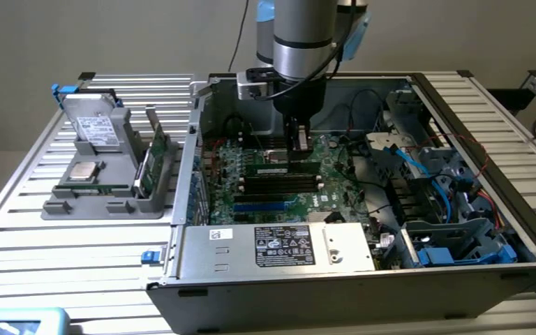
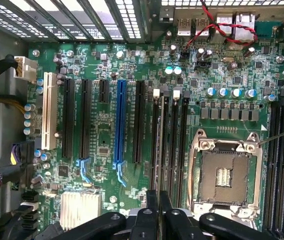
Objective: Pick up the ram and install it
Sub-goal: 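Insert the ram into the slot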
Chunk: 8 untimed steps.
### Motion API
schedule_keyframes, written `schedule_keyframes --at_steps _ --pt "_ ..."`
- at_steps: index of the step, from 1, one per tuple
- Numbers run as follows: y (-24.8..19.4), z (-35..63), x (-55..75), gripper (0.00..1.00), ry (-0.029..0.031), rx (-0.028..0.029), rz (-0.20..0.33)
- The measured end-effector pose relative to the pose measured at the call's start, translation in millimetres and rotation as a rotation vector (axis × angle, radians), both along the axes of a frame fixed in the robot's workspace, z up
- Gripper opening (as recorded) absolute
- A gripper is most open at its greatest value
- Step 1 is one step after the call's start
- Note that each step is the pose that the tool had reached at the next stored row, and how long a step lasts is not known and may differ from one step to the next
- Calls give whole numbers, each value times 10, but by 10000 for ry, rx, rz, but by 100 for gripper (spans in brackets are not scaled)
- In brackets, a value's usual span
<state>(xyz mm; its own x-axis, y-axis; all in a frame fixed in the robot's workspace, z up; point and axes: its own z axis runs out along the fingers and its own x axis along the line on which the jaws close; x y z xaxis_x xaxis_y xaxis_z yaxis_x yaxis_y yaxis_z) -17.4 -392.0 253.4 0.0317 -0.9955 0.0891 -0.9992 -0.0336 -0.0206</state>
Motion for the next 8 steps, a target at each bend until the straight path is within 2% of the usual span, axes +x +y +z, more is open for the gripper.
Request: schedule_keyframes --at_steps 5,8 --pt "5 -53 0 13 7 -35 1" --pt "23 -70 0 13 7 -48 1"
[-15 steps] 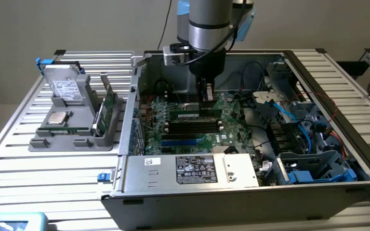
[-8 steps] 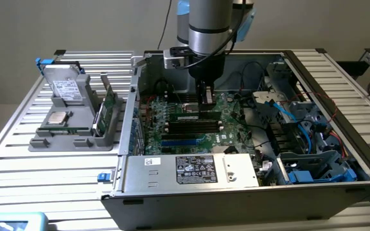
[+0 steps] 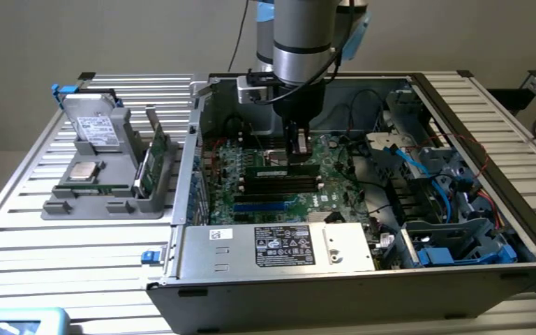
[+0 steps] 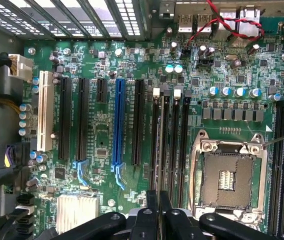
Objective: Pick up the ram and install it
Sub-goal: 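Insert the ram into the slot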
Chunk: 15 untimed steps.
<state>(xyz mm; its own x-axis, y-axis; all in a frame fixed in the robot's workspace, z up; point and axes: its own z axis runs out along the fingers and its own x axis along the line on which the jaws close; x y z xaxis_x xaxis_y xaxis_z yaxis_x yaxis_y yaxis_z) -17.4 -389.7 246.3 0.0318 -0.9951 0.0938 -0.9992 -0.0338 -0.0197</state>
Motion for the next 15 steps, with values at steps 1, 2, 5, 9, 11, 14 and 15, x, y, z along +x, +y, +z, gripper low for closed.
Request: schedule_keyframes --at_steps 1,2,5,9,11,14,15 --pt "12 -4 0 13 0 -8 0" --pt "15 -9 0 13 -1 -15 2" --pt "9 -14 0 13 0 -39 9" --pt "8 -24 1 13 0 -148 21" --pt "8 -26 2 13 0 -215 32" --pt "12 -37 2 13 -1 -254 69" --pt "12 -40 2 13 -1 -254 84"
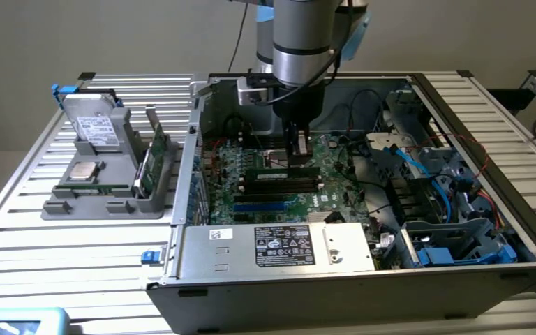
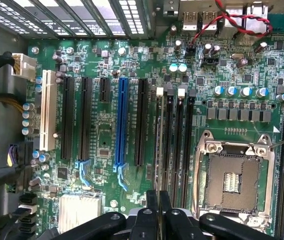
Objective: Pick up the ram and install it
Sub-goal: 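Insert the ram into the slot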
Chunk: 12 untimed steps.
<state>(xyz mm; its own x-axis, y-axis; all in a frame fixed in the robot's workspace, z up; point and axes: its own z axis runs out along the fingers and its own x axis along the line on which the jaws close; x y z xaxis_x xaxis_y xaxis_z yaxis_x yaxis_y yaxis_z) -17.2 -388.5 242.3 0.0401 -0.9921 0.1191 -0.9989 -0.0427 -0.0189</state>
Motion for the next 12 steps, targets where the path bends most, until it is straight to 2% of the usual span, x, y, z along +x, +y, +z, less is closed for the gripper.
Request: schedule_keyframes --at_steps 6,12 --pt "3 -46 0 13 -6 3 41" --pt "27 -71 0 13 -9 2 52"
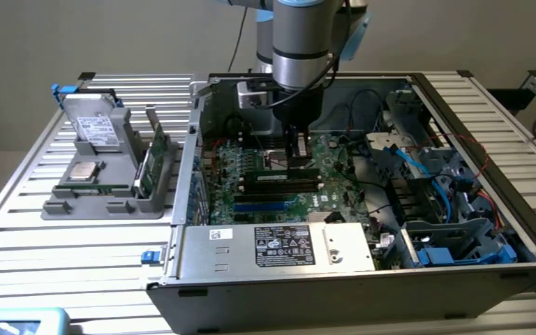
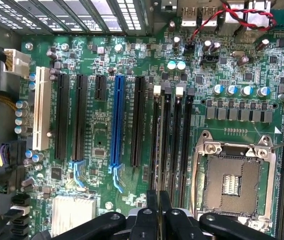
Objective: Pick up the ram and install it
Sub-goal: 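Insert the ram into the slot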
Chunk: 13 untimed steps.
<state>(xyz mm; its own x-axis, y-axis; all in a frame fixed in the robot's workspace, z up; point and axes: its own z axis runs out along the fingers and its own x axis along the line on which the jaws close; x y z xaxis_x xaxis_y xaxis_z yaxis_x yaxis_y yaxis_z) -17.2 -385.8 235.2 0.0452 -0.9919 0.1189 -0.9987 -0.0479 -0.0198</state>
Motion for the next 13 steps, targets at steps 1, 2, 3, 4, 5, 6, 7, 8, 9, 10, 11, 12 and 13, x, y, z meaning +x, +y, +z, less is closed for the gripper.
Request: schedule_keyframes --at_steps 1,2,3,4,5,6,7,8,9,10,11,12,13 --pt "0 -3 0 13 -1 2 0" --pt "0 -7 0 13 -1 10 0" --pt "0 -9 -1 13 1 18 -1" --pt "0 -11 -1 13 0 26 -2" --pt "0 -13 -1 13 0 35 -1" --pt "0 -15 0 13 -1 44 -1" --pt "0 -15 0 13 -1 50 -1" --pt "-1 -15 0 13 0 55 -1" --pt "-3 -16 0 13 0 58 0" --pt "-4 -18 0 13 1 60 -1" --pt "-10 -19 0 13 3 57 0" --pt "-19 -19 0 13 2 59 1" --pt "-23 -20 0 13 2 60 -1"
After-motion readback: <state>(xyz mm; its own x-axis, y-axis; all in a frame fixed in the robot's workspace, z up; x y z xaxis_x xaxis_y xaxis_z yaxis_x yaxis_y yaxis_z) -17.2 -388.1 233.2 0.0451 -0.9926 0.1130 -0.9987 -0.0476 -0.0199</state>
